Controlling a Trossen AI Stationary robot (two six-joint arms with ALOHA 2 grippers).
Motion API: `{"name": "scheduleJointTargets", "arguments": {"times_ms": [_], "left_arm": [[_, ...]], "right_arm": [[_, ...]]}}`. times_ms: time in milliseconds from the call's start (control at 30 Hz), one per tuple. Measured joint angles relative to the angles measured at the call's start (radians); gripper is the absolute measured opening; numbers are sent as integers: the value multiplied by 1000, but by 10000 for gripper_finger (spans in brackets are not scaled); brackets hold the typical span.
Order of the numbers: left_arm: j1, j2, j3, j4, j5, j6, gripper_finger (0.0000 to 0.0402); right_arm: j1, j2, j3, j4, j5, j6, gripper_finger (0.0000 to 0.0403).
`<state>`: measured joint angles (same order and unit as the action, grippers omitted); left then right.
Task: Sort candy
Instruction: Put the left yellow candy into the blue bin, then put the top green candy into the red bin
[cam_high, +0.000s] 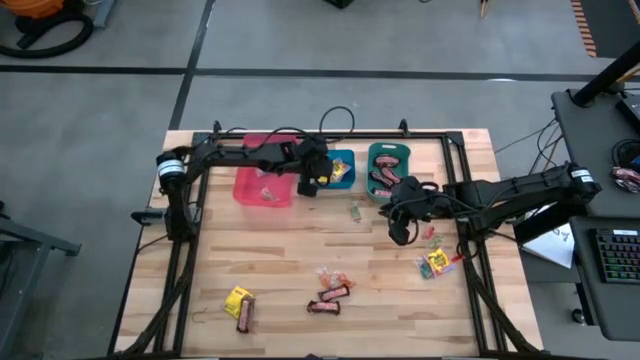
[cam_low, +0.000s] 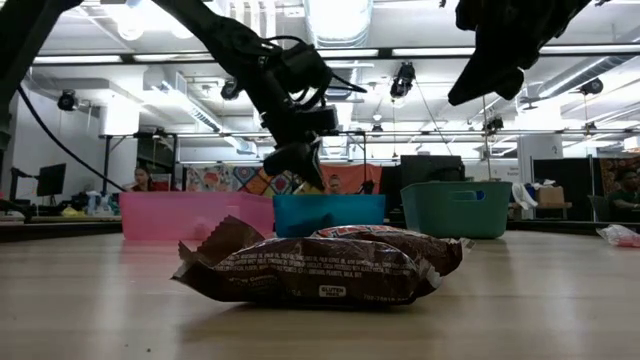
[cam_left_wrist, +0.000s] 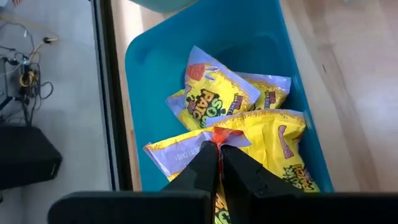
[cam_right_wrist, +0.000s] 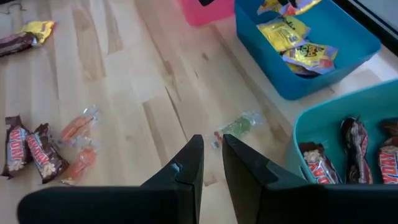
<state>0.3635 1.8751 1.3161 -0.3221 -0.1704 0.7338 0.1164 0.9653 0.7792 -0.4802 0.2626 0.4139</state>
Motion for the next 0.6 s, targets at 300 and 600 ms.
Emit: {"name": "scheduleJointTargets", "arguments": {"times_ms": [300, 600], "left_arm": [[3, 0, 17, -15, -4, 14, 47], [-2, -13, 52, -121, -40, -73, 109]], "right_arm": [[2, 0, 0, 44, 0, 7, 54], [6, 21, -1, 70, 37, 105, 54]]}}
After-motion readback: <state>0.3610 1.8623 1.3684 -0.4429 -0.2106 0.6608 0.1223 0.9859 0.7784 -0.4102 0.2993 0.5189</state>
